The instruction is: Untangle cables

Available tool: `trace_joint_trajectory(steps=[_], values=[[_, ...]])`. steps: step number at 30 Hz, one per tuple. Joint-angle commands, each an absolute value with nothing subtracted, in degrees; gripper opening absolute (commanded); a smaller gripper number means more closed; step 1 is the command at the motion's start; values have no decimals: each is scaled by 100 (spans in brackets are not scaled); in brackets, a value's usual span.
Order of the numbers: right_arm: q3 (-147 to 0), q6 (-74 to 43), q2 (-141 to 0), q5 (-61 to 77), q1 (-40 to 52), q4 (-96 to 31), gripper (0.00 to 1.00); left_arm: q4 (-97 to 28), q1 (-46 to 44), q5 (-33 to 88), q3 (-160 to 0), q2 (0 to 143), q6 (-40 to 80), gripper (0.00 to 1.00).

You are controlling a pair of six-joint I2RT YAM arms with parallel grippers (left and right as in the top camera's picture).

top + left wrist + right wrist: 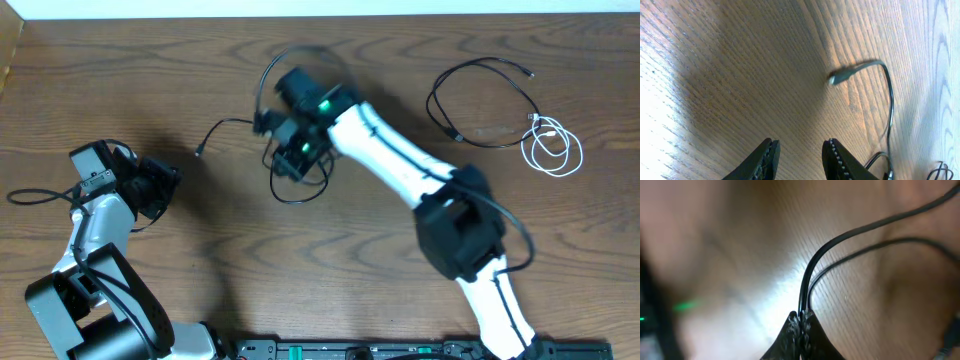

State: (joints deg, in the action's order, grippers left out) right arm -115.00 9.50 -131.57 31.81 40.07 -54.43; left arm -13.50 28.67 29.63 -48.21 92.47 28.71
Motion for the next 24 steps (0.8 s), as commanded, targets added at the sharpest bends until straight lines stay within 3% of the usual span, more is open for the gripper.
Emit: trace_joint_trajectory(steps=[1, 12, 24], values=[[-11651, 1039, -12827, 4880, 3691, -5341, 1, -1367, 2853, 2928, -4786, 9244, 2923, 34], [-11653, 1037, -11992, 5172, 3319, -4112, 1, -1367, 2853, 2928, -4786, 9244, 2923, 34], [-11653, 1271, -10433, 2222, 3044, -1994, 1, -1365, 2853, 2928, -4786, 9244, 2923, 34]])
